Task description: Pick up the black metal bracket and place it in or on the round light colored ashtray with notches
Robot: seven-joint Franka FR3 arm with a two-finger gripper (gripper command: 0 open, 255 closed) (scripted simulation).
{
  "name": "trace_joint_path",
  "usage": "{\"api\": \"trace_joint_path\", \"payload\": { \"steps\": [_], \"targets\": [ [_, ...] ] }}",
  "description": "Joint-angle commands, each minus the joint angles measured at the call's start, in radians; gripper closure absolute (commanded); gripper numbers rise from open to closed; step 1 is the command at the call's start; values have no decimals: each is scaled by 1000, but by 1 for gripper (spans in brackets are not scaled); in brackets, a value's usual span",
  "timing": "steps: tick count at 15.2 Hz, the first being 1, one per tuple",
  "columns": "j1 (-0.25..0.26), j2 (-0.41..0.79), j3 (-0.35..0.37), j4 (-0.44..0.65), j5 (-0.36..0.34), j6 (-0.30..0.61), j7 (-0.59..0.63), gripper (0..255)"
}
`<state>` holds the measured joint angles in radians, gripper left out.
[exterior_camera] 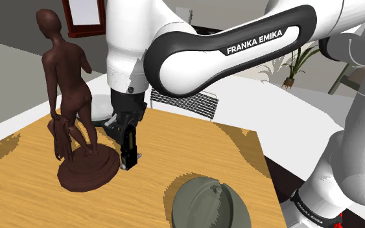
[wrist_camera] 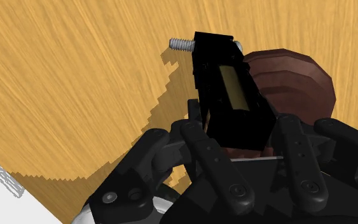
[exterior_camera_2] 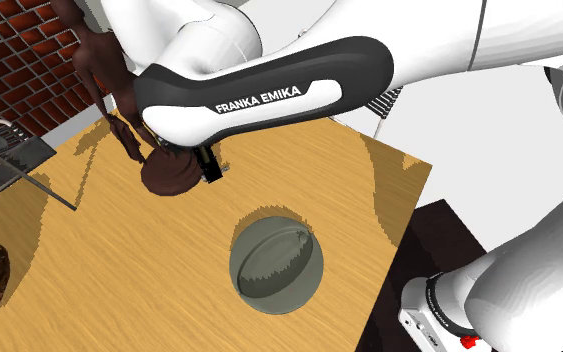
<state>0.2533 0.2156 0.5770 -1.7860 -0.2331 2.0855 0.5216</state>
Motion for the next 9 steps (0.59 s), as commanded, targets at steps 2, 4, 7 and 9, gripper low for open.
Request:
{"api": "trace_joint_path", "payload": {
  "steps": [2, 4, 7, 9],
  "targets": [
    [0, 0, 0, -1, 0, 0, 0, 255],
    [-1, -3, 1, 9, 3, -13, -3, 255],
    [-1, -12, 3, 39, 12, -50, -12, 255],
    [-1, -17, 5, 60, 17, -74, -17, 255]
  ]
}}
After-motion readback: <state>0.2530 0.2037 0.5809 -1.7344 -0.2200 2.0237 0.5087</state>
